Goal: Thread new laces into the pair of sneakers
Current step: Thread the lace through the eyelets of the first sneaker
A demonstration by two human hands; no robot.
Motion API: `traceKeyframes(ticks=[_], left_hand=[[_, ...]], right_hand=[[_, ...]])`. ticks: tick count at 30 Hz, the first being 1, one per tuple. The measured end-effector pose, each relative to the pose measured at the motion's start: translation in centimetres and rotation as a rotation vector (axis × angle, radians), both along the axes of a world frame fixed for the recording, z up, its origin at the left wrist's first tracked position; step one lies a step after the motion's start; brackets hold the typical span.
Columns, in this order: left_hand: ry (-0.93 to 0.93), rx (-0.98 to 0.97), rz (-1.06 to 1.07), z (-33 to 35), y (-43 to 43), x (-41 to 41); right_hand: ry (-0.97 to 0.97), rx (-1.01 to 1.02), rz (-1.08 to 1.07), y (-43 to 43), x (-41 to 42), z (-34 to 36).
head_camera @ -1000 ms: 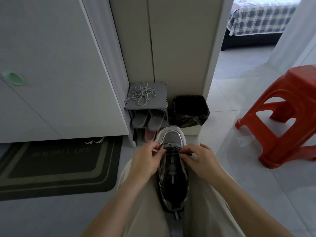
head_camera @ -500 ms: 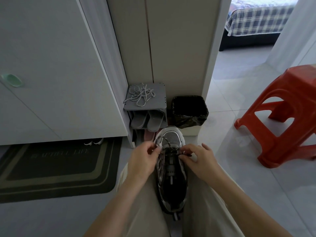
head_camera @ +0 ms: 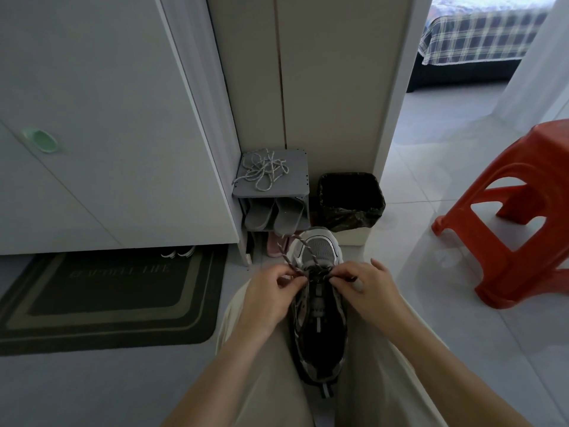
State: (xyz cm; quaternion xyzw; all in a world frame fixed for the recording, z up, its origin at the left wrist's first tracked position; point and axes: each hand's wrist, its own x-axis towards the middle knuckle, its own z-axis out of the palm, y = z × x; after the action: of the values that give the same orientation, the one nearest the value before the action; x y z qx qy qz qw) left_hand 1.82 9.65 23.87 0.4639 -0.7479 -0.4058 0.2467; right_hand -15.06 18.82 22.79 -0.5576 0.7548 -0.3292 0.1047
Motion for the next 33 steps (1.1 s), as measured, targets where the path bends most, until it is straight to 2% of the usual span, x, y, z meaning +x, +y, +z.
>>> traceKeyframes(ticks=[3, 7, 8, 11, 12, 16, 20, 23, 28, 33], left_hand=[[-0.030, -0.042, -0.005, 0.2, 0.3, 0.0], [0.136, -0.111, 0.220, 2.2, -2.3, 1.3], [0.110, -0.099, 0.208, 2.5, -3.1, 1.7], [-0.176, 0.047, -0.039, 1.3, -2.7, 1.9], [-0.197, 0.089, -0.092, 0.4, -2.0, 1.6], [-0.049, 0.027, 0.016, -0.4, 0.0, 0.0], [-0.037, -0.065, 0.049, 0.1, 0.9, -0.7], [-0.015, -0.080, 0.077, 0.2, 0.3, -0.4], [0.181, -0.034, 0.237, 0.7, -1.5, 0.8], [0.017, 0.041, 0.027, -0.3, -0.1, 0.2]], right_hand=[[0.006, -0.003, 0.002, 0.0, 0.2, 0.2], [-0.013, 0.005, -0.005, -0.1, 0.3, 0.4], [-0.020, 0.005, -0.006, -0.1, 0.2, 0.4], [-0.021, 0.012, -0.008, -0.1, 0.3, 0.3], [-0.020, 0.010, -0.009, -0.2, 0.3, 0.3], [-0.013, -0.003, -0.006, -0.1, 0.4, 0.3], [-0.009, -0.002, -0.004, 0.1, 0.4, 0.3], [-0.010, -0.009, -0.003, 0.1, 0.4, 0.4], [-0.047, -0.002, -0.017, 0.5, 0.2, 0.5], [-0.050, -0.019, -0.014, 0.5, 0.2, 0.3]])
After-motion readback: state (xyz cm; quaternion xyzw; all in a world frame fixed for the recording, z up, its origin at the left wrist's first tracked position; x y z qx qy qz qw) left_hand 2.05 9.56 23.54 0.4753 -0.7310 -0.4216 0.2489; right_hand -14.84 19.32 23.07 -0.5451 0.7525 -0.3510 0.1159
